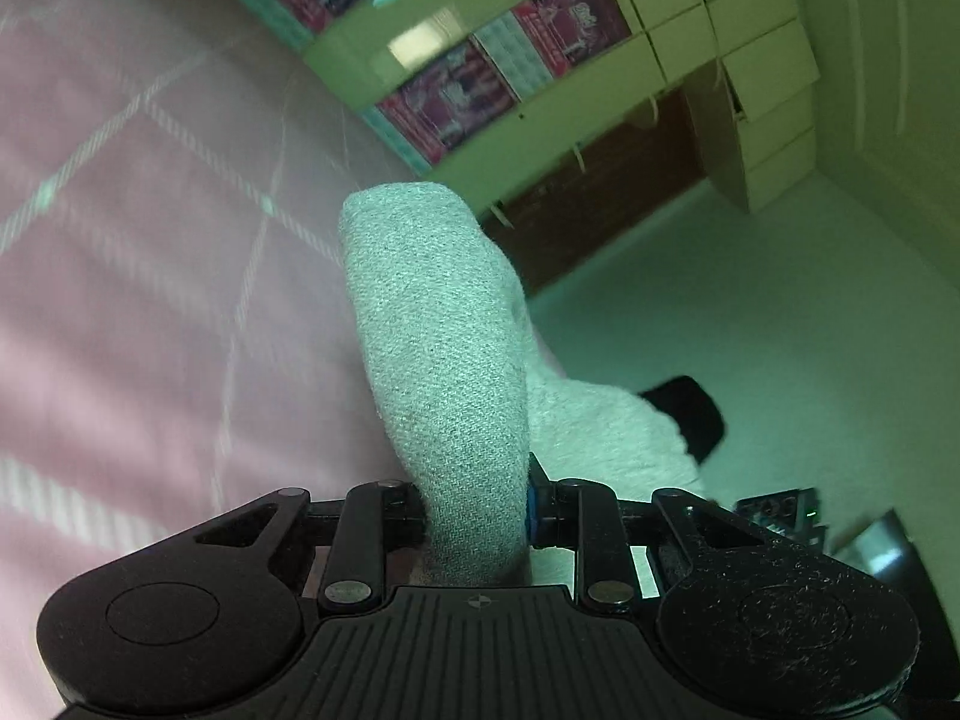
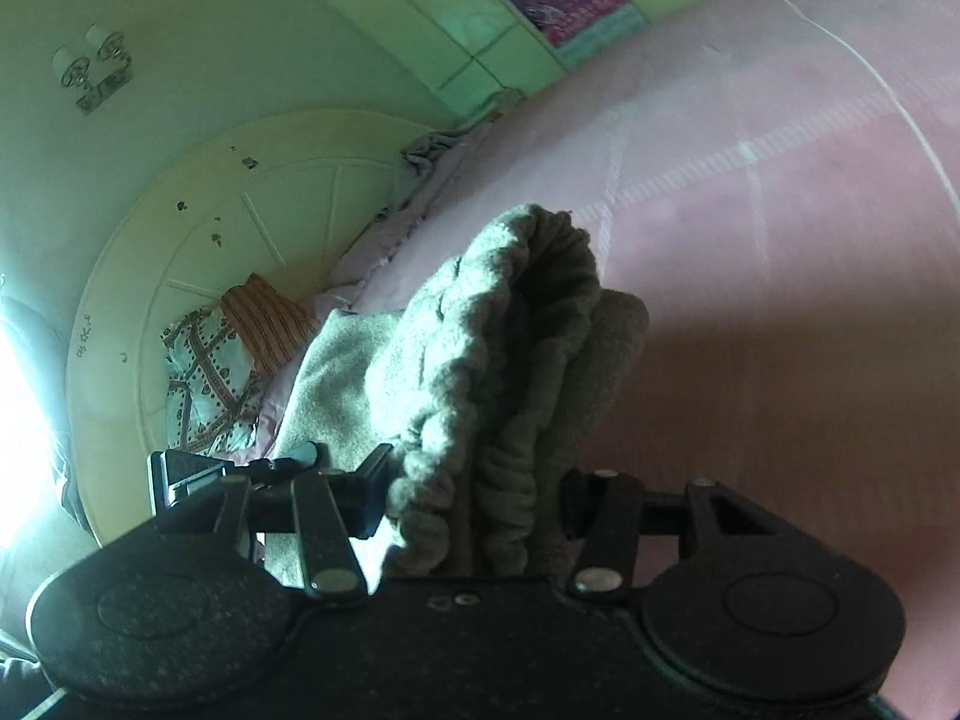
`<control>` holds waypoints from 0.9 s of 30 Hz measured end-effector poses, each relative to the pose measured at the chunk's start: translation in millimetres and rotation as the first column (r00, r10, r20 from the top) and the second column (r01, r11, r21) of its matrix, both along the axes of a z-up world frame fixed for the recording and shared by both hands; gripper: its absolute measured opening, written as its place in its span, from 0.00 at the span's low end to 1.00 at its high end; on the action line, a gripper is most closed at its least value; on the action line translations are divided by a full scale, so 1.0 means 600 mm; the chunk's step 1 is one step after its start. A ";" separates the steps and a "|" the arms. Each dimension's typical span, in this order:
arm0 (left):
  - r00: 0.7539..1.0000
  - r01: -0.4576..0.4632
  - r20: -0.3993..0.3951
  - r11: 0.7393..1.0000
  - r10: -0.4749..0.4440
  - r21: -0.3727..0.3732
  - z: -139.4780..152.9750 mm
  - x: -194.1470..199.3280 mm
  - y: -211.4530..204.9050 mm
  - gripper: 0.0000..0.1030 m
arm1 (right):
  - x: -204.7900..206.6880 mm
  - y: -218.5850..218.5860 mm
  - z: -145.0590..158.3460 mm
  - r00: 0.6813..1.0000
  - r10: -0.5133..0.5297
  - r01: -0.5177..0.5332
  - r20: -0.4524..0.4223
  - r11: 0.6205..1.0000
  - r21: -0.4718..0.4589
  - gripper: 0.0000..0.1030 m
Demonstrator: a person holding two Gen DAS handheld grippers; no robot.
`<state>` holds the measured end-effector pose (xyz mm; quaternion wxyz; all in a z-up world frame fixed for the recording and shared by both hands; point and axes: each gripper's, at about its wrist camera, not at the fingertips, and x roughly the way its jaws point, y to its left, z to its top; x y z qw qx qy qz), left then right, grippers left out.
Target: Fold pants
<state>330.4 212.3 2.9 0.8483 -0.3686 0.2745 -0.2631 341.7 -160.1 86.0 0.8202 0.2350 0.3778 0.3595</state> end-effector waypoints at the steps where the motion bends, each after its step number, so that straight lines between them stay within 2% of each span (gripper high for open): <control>1: 1.000 -0.011 -0.003 1.000 0.011 0.024 0.006 0.028 0.005 0.25 | 0.027 0.008 0.009 1.000 -0.002 0.002 0.011 1.000 0.000 0.49; 3: 0.999 -0.032 -0.028 0.993 0.035 0.114 0.007 0.085 0.006 0.26 | 0.076 0.022 0.017 0.999 -0.029 0.030 0.031 0.999 -0.017 0.52; 4: 0.996 -0.047 -0.065 0.982 0.060 0.183 -0.001 0.109 0.005 0.32 | 0.096 0.027 0.015 0.998 -0.053 0.054 0.041 0.998 -0.037 0.57; 5: 0.986 -0.066 -0.132 0.961 0.105 0.270 -0.017 0.129 0.006 0.38 | 0.115 0.029 0.002 0.996 -0.087 0.089 0.038 0.994 -0.057 0.63; 6: 0.968 -0.058 -0.212 0.940 0.135 0.336 -0.041 0.146 0.008 0.38 | 0.133 0.025 -0.020 0.988 -0.153 0.153 0.008 0.985 -0.085 0.78; 7: 0.972 -0.067 -0.191 0.942 0.136 0.328 -0.053 0.143 0.010 0.40 | 0.152 0.024 -0.049 0.975 -0.213 0.204 -0.056 0.969 -0.136 0.74; 8: 0.978 -0.074 -0.164 0.946 0.131 0.315 -0.056 0.138 0.013 0.41 | 0.167 0.023 -0.086 0.958 -0.246 0.215 -0.146 0.956 -0.200 0.66; 9: 0.979 -0.082 -0.156 0.953 0.132 0.293 -0.059 0.134 0.018 0.41 | 0.169 0.017 -0.117 0.945 -0.263 0.220 -0.193 0.951 -0.218 0.68; 11: 0.980 -0.090 -0.149 0.960 0.133 0.264 -0.062 0.124 0.025 0.41 | 0.151 0.002 -0.127 0.957 -0.240 0.218 -0.161 0.965 -0.144 0.69; 13: 0.977 -0.114 -0.144 0.957 0.156 0.267 -0.051 0.106 0.026 0.41 | 0.144 -0.008 -0.129 0.963 -0.225 0.207 -0.151 0.970 -0.130 0.65; 14: 0.978 -0.125 -0.127 0.951 0.166 0.283 -0.044 0.087 0.022 0.41 | 0.142 -0.011 -0.124 0.962 -0.228 0.210 -0.153 0.970 -0.124 0.62; 15: 0.982 -0.129 -0.095 0.947 0.164 0.295 -0.031 0.068 0.017 0.41 | 0.135 -0.014 -0.116 0.963 -0.227 0.213 -0.143 0.971 -0.110 0.52; 17: 0.982 -0.161 -0.035 0.927 0.184 0.339 -0.013 0.025 0.010 0.41 | 0.109 -0.003 -0.082 0.969 -0.241 0.234 -0.051 0.965 -0.123 0.46; 19: 0.979 -0.185 -0.009 0.902 0.205 0.390 -0.008 0.003 0.004 0.41 | 0.079 0.001 -0.056 0.976 -0.215 0.219 0.047 0.970 -0.109 0.47; 20: 0.978 -0.163 -0.045 0.887 0.202 0.433 -0.017 0.007 -0.005 0.41 | 0.072 0.006 -0.051 0.976 -0.206 0.212 0.066 0.971 -0.114 0.51; 21: 0.978 -0.131 -0.084 0.875 0.192 0.466 -0.028 0.013 -0.012 0.41 | 0.069 0.013 -0.054 0.977 -0.200 0.208 0.070 0.968 -0.142 0.68; 22: 0.976 -0.141 -0.081 0.875 0.200 0.463 -0.034 0.009 -0.009 0.43 | 0.072 0.025 -0.064 0.978 -0.203 0.209 0.054 0.956 -0.204 0.76; 23: 0.972 -0.156 -0.090 0.881 0.217 0.447 -0.035 0.015 -0.007 0.44 | 0.080 0.039 -0.082 0.978 -0.208 0.202 0.009 0.936 -0.288 0.76; 25: 0.969 -0.161 -0.095 0.878 0.227 0.452 -0.031 0.022 -0.010 0.45 | 0.084 0.051 -0.114 0.979 -0.193 0.165 -0.071 0.943 -0.290 0.75; 27: 0.970 -0.153 -0.096 0.868 0.223 0.472 -0.027 0.024 -0.013 0.45 | 0.077 0.065 -0.114 0.979 -0.201 0.181 -0.033 0.933 -0.312 0.76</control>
